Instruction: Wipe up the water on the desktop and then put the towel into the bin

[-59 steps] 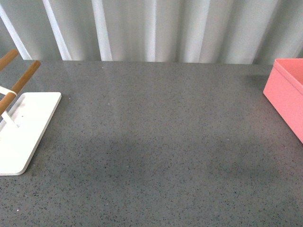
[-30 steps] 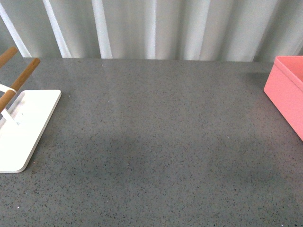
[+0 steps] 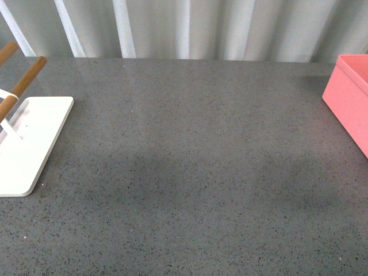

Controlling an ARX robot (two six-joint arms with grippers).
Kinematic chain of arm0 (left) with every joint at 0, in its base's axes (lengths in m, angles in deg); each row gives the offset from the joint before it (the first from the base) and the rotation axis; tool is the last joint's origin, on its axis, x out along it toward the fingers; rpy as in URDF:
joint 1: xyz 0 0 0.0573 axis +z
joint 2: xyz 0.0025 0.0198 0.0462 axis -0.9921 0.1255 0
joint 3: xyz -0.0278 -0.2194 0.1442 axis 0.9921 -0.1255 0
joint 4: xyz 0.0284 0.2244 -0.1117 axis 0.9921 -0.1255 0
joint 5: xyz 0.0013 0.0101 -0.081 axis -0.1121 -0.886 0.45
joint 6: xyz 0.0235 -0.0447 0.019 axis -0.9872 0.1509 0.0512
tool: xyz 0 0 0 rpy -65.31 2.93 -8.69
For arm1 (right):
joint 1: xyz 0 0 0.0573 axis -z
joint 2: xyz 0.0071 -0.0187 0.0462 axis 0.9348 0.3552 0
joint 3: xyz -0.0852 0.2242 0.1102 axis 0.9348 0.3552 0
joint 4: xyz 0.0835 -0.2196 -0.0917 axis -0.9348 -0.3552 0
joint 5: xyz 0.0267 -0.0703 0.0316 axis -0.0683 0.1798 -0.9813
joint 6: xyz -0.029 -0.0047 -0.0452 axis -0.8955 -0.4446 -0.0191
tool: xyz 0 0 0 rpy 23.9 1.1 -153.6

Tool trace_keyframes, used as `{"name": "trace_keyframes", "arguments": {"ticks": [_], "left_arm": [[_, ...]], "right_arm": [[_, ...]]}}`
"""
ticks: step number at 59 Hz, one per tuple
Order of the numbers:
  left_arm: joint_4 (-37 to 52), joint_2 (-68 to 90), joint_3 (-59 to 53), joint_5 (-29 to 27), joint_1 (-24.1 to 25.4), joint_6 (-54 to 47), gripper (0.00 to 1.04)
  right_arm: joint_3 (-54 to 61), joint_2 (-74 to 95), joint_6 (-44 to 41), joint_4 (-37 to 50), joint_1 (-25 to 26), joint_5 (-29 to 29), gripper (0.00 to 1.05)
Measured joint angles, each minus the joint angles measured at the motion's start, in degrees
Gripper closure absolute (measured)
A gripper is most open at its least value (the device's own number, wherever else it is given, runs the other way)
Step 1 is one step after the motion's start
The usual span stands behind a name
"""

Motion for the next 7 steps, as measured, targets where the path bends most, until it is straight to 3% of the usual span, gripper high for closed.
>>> {"name": "trace_keyframes", "arguments": {"ticks": [7], "left_arm": [[0.0,0.0,0.0,0.0,0.0,0.0,0.07]], "right_arm": [[0.0,0.0,0.0,0.0,0.0,0.0,0.07]]}}
